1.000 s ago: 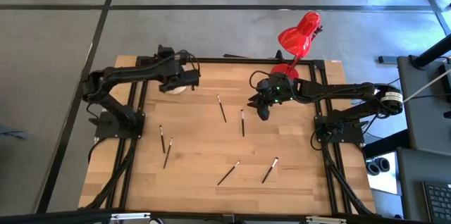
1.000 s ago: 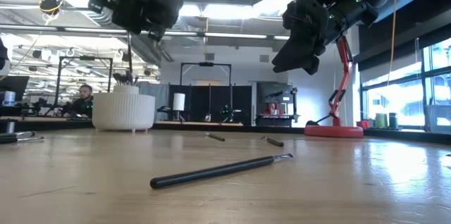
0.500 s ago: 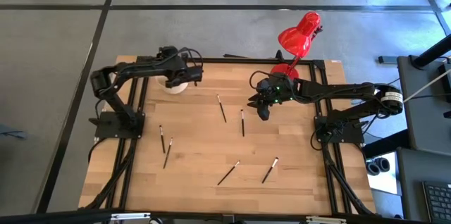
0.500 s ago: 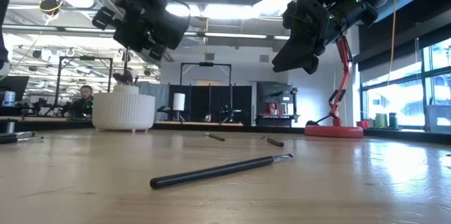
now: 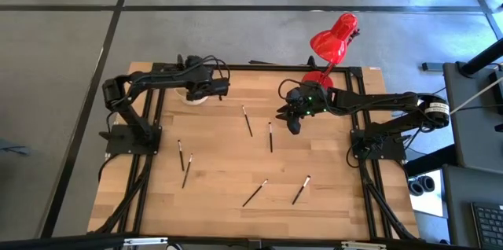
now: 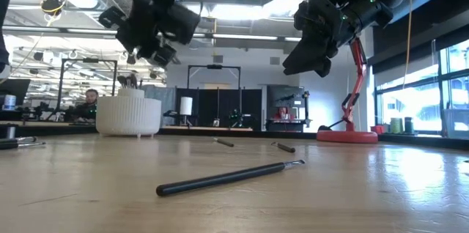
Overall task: Put items in baskets/containers
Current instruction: Put the black eyeshadow brush into the white organizer
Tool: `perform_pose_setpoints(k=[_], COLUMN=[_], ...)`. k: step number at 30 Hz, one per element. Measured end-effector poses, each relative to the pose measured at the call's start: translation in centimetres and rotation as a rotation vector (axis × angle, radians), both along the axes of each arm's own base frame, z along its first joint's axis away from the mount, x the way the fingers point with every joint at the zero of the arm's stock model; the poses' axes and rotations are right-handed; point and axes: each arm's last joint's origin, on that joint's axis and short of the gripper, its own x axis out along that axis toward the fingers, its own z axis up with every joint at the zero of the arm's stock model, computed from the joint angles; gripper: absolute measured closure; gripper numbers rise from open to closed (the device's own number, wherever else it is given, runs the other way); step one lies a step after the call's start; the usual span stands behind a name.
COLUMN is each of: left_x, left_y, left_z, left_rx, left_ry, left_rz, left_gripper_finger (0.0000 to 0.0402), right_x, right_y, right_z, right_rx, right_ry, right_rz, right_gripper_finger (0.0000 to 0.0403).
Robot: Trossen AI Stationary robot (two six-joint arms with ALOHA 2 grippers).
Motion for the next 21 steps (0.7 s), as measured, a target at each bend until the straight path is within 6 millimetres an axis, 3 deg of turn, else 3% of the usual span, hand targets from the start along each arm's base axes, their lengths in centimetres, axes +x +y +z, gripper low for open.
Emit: perform_pose_setpoints(k=[3, 9, 15, 21], left_x=[0.6, 1.4, 0.3, -1.9], left_y=[-1.6, -8.1, -13.7, -16.2], left_z=[0.3, -0.5, -1.9, -4.9], left_rx=[-0.262, -0.682, -0.823, -0.881], left_ry=[0.029, 0.022, -0.041, -0.003], left_rz=[-0.075, -0.246, -0.136, -0.027], left_gripper_finger=[0.0293, 0.0292, 0.0290, 0.0290], right_x=[0.1, 0.1, 0.0, 0.0], right_y=[0.0, -0.2, -0.2, -0.2], right_z=[0.1, 0.1, 0.1, 0.0], right_rx=[-0.011, -0.077, -0.091, -0.074], right_ry=[-0.011, -0.006, 0.005, 0.008], right_rz=[0.005, -0.023, -0.015, -0.025], right_gripper_finger=[0.0274, 0.0274, 0.0274, 0.0274])
